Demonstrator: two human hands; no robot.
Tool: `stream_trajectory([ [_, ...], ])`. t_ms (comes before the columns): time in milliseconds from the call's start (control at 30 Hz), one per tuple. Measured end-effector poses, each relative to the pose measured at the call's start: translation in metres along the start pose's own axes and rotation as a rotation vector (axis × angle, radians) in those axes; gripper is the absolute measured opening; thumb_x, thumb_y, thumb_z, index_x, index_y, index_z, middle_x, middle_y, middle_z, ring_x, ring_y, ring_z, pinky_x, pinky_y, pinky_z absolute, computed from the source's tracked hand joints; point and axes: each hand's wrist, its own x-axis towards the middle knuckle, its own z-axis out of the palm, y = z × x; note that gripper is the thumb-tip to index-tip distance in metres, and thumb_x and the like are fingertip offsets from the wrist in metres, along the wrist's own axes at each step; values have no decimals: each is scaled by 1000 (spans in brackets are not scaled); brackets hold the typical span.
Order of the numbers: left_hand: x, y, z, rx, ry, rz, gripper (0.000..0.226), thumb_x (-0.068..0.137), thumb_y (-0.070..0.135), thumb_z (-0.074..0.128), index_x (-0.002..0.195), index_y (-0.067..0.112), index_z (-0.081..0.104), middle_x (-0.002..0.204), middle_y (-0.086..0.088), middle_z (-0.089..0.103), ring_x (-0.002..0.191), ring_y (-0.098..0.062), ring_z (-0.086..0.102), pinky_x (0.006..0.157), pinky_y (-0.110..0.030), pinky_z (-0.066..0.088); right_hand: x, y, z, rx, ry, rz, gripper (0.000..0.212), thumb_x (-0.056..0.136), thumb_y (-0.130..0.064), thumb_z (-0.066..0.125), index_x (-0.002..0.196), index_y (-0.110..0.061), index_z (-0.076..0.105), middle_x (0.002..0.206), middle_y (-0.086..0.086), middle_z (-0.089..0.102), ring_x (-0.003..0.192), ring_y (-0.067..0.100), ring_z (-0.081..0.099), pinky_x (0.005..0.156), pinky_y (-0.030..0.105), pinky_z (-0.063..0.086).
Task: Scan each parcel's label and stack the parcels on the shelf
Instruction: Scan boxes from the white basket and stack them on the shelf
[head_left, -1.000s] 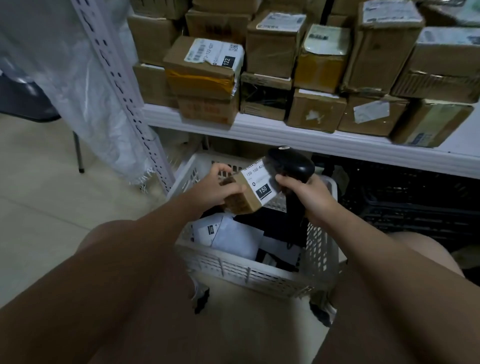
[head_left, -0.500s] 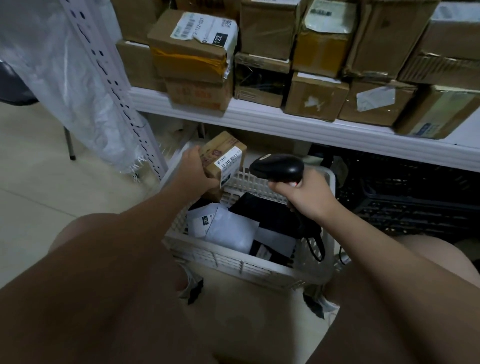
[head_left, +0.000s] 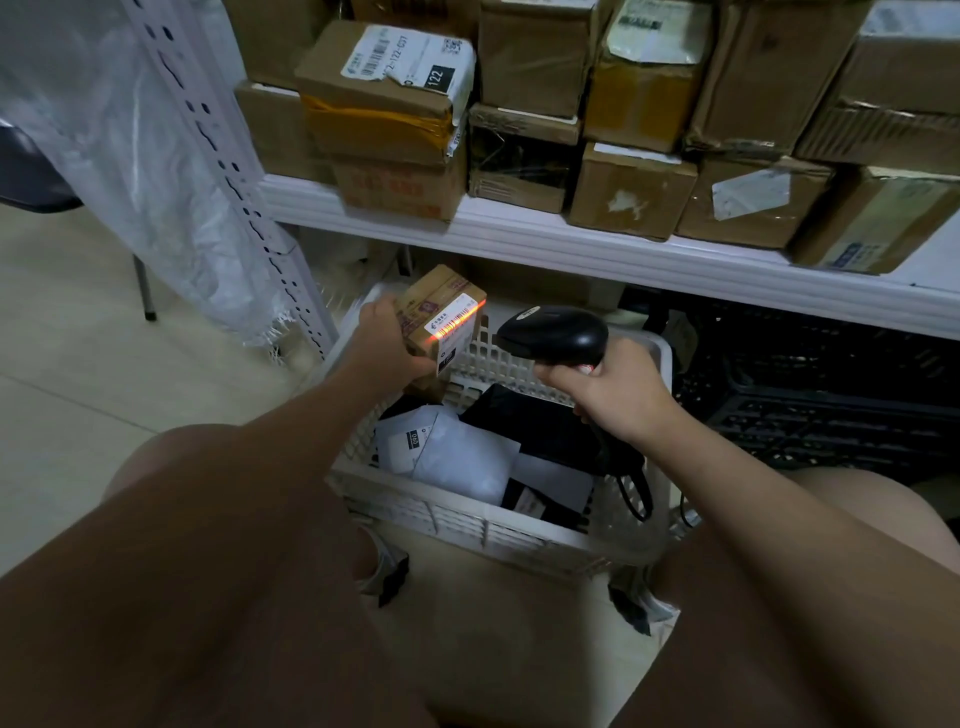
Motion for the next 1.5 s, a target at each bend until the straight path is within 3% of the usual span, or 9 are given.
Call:
stream_trajectory([
  [167, 1, -2, 2, -13, -7, -10, 73, 65, 18, 80, 127, 9, 41, 123, -11, 46, 106, -23, 54, 86, -40, 55, 0, 2, -1, -7, -11, -8, 15, 81, -34, 74, 76, -22, 66, 63, -4, 63, 62, 14, 61, 69, 36, 53],
  [500, -5, 3, -4, 165, 104, 15, 91, 70, 15, 80, 144, 5, 27, 134, -19, 30, 122, -32, 39, 103, -47, 42, 0, 2, 1, -16, -8, -9, 17, 80, -33, 75, 69, -25, 64, 56, -9, 59, 57, 7, 57, 64, 30, 48],
  [833, -17, 17, -10, 100, -4, 56, 92, 70, 20, 81, 143, 7, 27, 133, -18, 33, 117, -29, 42, 96, -40, 45, 0, 1, 3, 50, 1, 2, 14, 79, -30, 76, 72, -24, 66, 58, -7, 61, 56, 6, 59, 65, 32, 51],
  [967, -40, 33, -20, -64, -21, 99, 78, 68, 26, 81, 133, 15, 39, 126, -11, 40, 106, -21, 49, 90, -34, 46, -4, -3, 3, 126, 44, 1, 26, 79, -20, 77, 61, -24, 59, 45, -17, 57, 46, -4, 53, 55, 23, 42],
  [1067, -58, 45, -39, -320, -68, 72, 64, 63, 42, 76, 118, 27, 45, 121, -4, 51, 101, -16, 61, 87, -40, 55, -10, -12, 0, 267, 75, -30, 19, 80, -14, 78, 72, -26, 65, 52, -17, 61, 54, -6, 56, 59, 18, 43],
  [1167, -75, 66, -62, -586, -34, 39, 46, 80, 22, 73, 115, 22, 44, 116, -4, 60, 100, -14, 64, 87, -40, 56, -12, -34, -11, 489, 133, -75, 21, 81, -8, 75, 100, -13, 69, 72, -16, 72, 71, -3, 65, 68, 20, 50],
  [1267, -82, 88, -85, -794, 58, 41, 35, 90, 16, 63, 117, 20, 42, 113, -1, 60, 96, -11, 65, 75, -24, 56, -9, -65, -27, 690, 144, -137, 26, 83, 0, 69, 99, -19, 67, 81, -13, 75, 80, 0, 70, 66, 14, 52],
  [1367, -74, 120, -108, -989, 43, 38, 30, 94, 21, 54, 121, 22, 41, 116, 4, 58, 101, -13, 64, 81, -26, 55, -3, -94, -41, 800, 129, -186, 32, 78, -9, 72, 102, -28, 67, 95, -8, 76, 95, 7, 70, 79, 23, 53],
  [1500, -45, 161, -127, -892, 12, 85, 32, 93, 35, 54, 120, 30, 39, 119, 5, 55, 108, -13, 58, 97, -39, 49, 13, -130, -59, 882, 97, -222, 34, 72, -19, 72, 103, -34, 69, 102, -6, 75, 103, 17, 68, 93, 39, 50],
])
